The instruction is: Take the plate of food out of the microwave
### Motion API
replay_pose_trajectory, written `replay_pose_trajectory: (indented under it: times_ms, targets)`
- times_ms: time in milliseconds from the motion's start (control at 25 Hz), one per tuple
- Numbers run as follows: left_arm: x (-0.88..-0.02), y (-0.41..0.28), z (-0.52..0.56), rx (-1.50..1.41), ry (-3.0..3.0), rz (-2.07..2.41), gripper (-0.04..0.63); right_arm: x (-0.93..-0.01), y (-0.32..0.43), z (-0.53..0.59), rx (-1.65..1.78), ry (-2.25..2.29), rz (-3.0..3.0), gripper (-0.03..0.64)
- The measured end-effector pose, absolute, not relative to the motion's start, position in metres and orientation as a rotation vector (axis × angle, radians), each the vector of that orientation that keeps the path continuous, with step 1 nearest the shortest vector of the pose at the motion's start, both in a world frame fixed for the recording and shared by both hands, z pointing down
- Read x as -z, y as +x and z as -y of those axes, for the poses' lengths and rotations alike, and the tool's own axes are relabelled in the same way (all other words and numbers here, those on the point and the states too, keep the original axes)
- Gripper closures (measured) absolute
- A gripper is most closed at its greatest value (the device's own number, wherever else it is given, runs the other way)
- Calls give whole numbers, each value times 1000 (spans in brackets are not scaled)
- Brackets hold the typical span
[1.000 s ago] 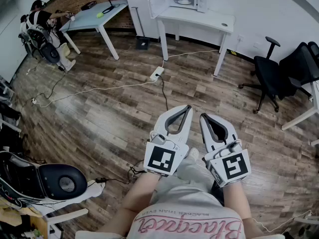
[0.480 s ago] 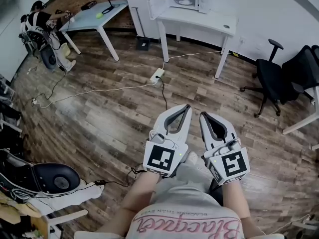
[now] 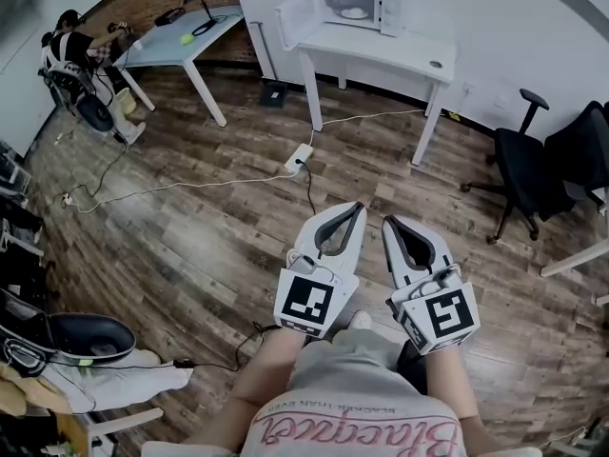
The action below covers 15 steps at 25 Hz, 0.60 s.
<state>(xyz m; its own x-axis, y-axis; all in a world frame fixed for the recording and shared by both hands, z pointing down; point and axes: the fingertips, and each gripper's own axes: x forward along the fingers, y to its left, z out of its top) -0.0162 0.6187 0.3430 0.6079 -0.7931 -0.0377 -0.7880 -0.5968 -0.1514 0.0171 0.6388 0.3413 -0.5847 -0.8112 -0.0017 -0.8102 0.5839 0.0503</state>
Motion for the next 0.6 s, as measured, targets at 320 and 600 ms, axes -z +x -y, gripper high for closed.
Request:
replay_pose_trajectory:
  times_ms: [320, 600]
  targets:
    - [-341, -7, -568, 19, -2659, -1379, 588, -341, 30, -586, 78, 1374, 2787, 606]
    - [-350, -3, -544, 45, -2667, -1400, 588, -346, 33, -565, 60, 1353, 2800, 606]
